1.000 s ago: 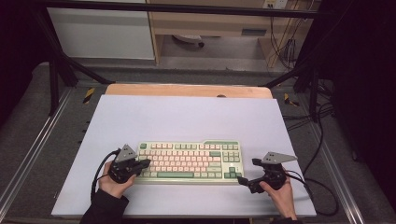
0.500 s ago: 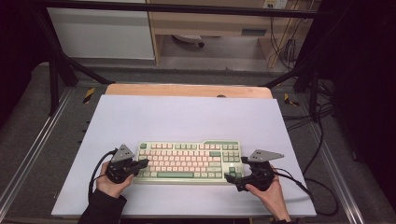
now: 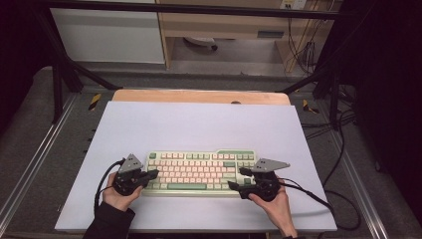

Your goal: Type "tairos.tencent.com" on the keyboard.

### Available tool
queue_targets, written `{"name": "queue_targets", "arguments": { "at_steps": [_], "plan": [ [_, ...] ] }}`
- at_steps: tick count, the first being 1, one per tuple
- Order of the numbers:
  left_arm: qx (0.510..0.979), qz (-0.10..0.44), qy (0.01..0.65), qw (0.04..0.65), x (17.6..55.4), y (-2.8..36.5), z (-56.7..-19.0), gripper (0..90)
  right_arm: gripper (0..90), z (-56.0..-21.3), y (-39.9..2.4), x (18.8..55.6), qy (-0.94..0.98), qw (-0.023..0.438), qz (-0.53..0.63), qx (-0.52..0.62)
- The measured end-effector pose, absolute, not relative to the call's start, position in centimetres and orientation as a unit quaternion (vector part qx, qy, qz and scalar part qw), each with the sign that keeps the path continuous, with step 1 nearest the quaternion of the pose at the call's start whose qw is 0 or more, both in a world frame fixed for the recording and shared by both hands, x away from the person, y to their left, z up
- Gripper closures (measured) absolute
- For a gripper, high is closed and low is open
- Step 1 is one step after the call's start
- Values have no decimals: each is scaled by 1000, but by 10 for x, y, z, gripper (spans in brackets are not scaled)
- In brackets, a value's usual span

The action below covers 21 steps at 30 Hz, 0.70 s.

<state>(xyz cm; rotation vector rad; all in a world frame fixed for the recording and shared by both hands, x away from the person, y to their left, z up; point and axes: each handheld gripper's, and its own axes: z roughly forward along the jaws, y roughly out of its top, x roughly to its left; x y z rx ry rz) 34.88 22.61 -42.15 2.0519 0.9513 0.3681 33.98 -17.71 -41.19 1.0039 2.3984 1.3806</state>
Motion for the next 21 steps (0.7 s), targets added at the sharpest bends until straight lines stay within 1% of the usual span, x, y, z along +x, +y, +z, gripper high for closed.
{"name": "queue_targets", "arguments": {
  "at_steps": [5,6,7,8,9,11,13,14,18,21],
  "plan": [
    [815,147,378,414,349,227,-421,899,437,-411,-164,342,816,95,459,339],
    [814,147,378,415,349,227,-421,899,484,-410,-159,342,816,94,459,339],
    [814,147,378,415,349,227,-420,899,484,-410,-159,342,816,94,459,339],
    [814,147,378,415,349,227,-420,899,509,-410,-156,342,817,95,458,338],
    [814,147,379,416,349,227,-421,899,556,-409,-150,343,816,95,458,339],
    [815,147,377,414,349,227,-421,899,572,-409,-148,344,817,96,457,338],
    [815,147,378,414,349,226,-421,899,631,-408,-140,345,819,97,454,336],
    [815,147,378,414,349,226,-421,899,631,-408,-140,345,819,97,454,336],
    [815,148,377,414,349,227,-420,898,719,-408,-128,350,819,94,454,338],
    [815,148,377,415,348,227,-420,899,760,-408,-122,354,818,92,455,339]
  ]
}}
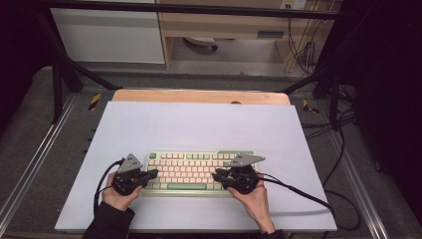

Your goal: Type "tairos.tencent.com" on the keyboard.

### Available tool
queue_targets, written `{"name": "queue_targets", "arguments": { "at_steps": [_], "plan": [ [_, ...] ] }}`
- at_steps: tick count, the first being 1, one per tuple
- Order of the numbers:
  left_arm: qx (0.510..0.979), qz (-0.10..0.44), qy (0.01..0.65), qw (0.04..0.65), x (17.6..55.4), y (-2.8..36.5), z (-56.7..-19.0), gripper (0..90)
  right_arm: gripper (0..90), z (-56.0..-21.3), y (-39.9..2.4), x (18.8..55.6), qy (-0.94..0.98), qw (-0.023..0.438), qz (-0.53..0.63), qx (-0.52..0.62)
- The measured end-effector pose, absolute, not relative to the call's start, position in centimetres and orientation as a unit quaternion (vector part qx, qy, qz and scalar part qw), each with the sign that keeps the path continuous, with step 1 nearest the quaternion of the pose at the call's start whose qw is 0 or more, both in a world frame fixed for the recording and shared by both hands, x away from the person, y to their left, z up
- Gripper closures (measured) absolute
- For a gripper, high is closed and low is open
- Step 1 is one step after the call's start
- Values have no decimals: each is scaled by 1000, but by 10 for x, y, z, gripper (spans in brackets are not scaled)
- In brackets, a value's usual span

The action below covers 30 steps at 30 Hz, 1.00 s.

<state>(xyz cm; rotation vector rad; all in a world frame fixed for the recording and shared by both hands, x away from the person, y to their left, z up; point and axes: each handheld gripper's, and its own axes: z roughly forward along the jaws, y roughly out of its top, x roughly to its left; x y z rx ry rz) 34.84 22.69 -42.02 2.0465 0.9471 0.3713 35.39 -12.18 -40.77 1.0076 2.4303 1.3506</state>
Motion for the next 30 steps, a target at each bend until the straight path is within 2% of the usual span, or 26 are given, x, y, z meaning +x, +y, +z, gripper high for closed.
{"name": "queue_targets", "arguments": {
  "at_steps": [14,30],
  "plan": [
    [815,148,376,415,348,226,-420,899,892,-413,-97,370,823,76,444,346],
    [816,148,375,414,349,226,-421,899,900,-426,-78,388,824,77,432,358]
  ]
}}
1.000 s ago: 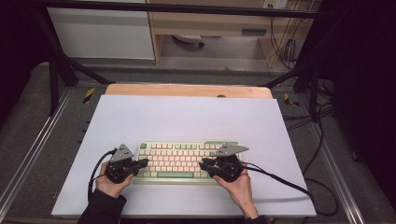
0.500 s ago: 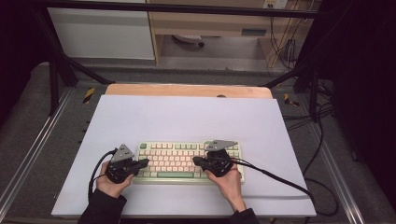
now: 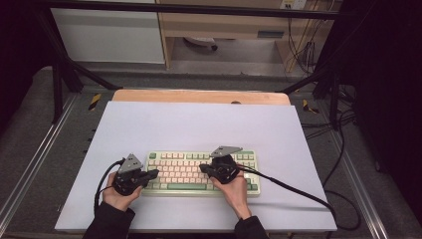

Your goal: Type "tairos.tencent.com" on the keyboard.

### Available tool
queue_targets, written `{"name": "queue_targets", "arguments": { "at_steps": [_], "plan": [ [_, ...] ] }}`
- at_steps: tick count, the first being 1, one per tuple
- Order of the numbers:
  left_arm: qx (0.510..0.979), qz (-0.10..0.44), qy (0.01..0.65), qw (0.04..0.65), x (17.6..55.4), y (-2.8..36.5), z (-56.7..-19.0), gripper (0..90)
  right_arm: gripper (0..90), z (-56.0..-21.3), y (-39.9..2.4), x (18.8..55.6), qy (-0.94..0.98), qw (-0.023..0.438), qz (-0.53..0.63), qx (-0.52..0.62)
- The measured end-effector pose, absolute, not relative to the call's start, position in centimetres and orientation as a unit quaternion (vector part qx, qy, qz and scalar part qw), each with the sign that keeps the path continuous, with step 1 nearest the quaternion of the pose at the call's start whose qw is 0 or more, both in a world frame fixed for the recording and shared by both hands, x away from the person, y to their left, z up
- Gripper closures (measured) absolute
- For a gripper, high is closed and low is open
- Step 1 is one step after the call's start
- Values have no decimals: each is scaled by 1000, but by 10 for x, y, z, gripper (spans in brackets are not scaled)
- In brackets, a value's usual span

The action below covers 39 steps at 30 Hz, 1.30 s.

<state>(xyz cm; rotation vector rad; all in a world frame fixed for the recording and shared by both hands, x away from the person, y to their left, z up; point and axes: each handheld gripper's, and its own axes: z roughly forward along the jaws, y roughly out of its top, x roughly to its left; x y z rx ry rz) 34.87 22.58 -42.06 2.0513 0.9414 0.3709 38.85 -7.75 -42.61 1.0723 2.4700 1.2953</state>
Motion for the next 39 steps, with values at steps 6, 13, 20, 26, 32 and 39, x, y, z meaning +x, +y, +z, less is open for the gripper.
{"name": "queue_targets", "arguments": {
  "at_steps": [6,13,20,26,32,39],
  "plan": [
    [817,148,374,414,349,225,-421,898,900,-429,-76,392,824,78,435,355],
    [817,148,374,414,349,225,-421,899,900,-432,-73,394,828,79,430,351],
    [817,148,374,414,348,225,-421,899,900,-436,-72,394,829,81,427,352],
    [817,148,374,414,349,225,-420,899,900,-431,-73,392,828,81,433,347],
    [816,149,373,415,348,225,-420,899,900,-418,-79,387,828,80,438,339],
    [816,149,372,416,347,225,-418,899,900,-408,-87,380,837,80,430,328]
  ]
}}
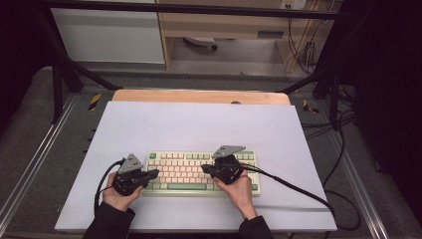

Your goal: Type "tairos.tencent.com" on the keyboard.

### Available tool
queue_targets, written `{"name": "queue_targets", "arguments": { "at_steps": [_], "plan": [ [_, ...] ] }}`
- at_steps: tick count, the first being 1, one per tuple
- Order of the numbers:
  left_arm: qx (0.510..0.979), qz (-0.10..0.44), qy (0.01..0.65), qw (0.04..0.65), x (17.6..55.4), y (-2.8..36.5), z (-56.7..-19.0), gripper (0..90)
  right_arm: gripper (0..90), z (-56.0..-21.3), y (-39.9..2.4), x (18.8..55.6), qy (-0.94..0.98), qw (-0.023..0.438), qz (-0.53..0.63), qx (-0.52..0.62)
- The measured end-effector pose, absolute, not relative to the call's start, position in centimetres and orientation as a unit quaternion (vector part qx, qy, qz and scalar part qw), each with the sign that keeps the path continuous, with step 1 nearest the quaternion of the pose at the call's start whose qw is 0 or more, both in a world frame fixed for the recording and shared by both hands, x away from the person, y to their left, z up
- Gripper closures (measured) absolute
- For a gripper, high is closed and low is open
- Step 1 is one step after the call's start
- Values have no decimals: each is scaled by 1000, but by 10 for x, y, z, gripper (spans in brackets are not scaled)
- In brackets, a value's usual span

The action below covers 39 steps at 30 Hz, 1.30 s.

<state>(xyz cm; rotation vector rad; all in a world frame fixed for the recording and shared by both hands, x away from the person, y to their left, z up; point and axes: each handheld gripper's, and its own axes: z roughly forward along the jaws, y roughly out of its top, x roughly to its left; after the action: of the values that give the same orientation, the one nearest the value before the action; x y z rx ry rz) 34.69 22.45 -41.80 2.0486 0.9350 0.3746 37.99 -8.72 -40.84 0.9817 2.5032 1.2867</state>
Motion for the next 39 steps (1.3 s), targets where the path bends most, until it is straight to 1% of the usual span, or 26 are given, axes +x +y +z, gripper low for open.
{"name": "queue_targets", "arguments": {
  "at_steps": [8,20,30,39],
  "plan": [
    [816,150,371,417,346,222,-416,899,900,-405,-97,376,841,79,424,326],
    [819,154,366,415,350,211,-410,899,900,-407,-125,364,840,78,420,335],
    [822,155,360,413,357,195,-407,899,900,-412,-139,358,839,76,419,340],
    [830,150,356,401,368,175,-413,899,900,-418,-145,354,838,73,419,342]
  ]
}}
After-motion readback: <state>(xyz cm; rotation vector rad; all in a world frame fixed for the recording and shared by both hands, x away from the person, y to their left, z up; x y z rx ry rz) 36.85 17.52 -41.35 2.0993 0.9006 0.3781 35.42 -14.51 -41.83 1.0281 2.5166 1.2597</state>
